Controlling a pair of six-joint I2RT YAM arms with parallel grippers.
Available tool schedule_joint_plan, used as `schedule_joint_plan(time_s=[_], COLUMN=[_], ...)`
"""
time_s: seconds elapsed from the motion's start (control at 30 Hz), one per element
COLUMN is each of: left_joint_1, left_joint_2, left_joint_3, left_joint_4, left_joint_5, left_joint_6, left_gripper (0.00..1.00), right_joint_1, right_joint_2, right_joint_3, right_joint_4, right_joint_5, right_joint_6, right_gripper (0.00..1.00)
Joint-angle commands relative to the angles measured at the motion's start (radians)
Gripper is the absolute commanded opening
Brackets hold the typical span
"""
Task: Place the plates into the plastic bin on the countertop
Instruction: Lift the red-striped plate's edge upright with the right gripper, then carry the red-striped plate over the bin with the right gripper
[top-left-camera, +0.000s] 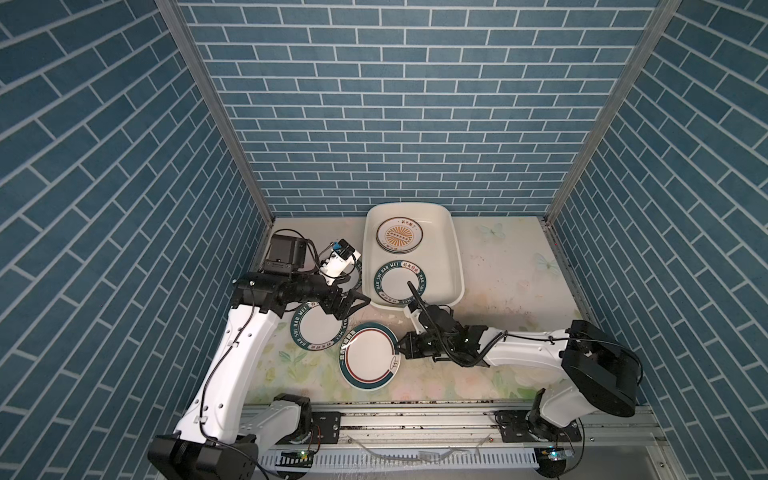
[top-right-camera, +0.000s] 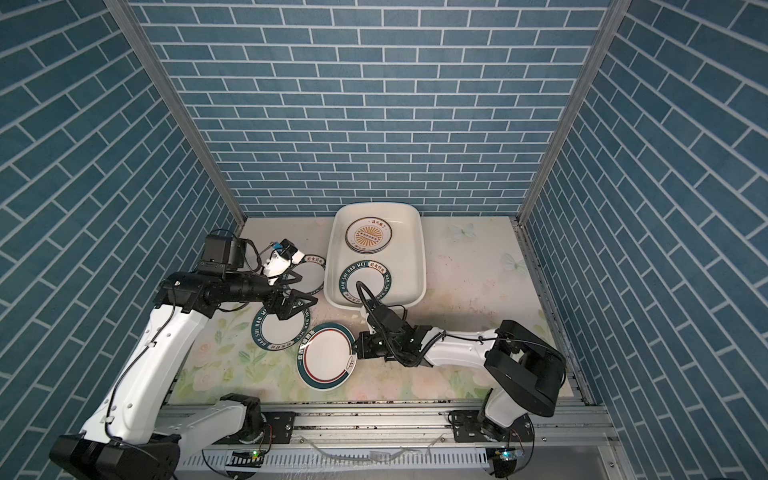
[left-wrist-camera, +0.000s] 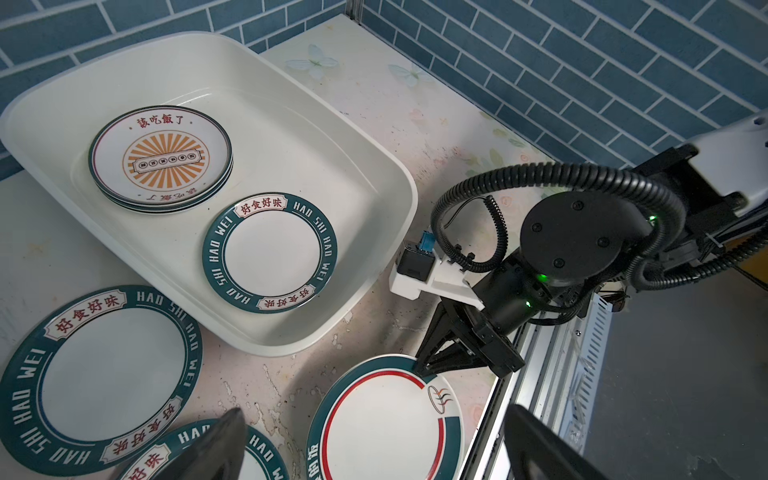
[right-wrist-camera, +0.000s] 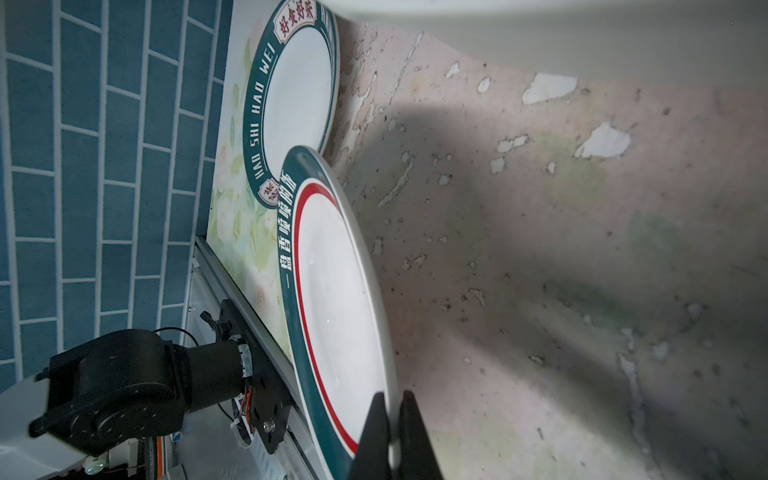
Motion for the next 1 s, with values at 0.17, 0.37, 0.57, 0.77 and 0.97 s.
schedule_joint_plan(time_s=[0.17,0.37,0.57,0.77,0.97], left_joint_1=[0.013,0.06,0.09,0.13,0.141], left_joint_2=[-0.006,-0.018,-0.041,-0.059,-0.065], left_joint_3=[0.037,0.072,0.097,0.126,0.139], left_joint_4=[0.004,-0.002,-0.024,-0.046,-0.076], left_joint_5=[0.003,0.007,0.022,0.056,0.087], left_joint_6=[-0.019,-0.041,-0.038,-0.037,-0.013], left_gripper=[0.98,0.98,0.98,0.98,0.98], right_joint_1=[-0.016,-0.027,-0.037,-0.071,-0.139], right_joint_2=[-0.049,-0.052,-0.052,-0.052,-0.059], right_joint_3=[0.048,0.104,0.165,0.217,0.276], right_joint_4=[0.002,-0.064,-0.123,-0.139,-0.16], right_joint_5=[-0.042,-0.083,-0.134,-0.182,-0.25], right_joint_6=[-0.024,-0.055,-0.086,-0.092,-0.099], right_gripper=[0.0,0.0,0.0,0.0,0.0])
